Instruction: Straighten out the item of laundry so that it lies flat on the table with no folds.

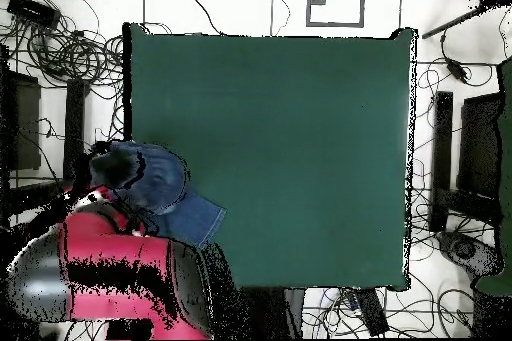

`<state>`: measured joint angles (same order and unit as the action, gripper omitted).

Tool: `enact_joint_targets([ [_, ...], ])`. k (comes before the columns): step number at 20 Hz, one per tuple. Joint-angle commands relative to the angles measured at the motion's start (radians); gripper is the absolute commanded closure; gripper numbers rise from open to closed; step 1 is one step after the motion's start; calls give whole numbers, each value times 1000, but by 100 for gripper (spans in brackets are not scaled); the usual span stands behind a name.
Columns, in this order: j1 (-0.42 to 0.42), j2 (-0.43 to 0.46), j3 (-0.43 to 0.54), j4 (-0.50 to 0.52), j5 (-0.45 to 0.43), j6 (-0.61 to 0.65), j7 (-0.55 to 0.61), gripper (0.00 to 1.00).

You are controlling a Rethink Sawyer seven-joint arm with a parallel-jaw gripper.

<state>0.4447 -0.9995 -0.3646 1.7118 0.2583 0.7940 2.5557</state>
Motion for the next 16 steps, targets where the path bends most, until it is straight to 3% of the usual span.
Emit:
enact_joint_targets([
  [1,-155,-61,204,263,-139,-115,-452,100],
  [16,-479,-111,427,335,-313,-191,-588,100],
])
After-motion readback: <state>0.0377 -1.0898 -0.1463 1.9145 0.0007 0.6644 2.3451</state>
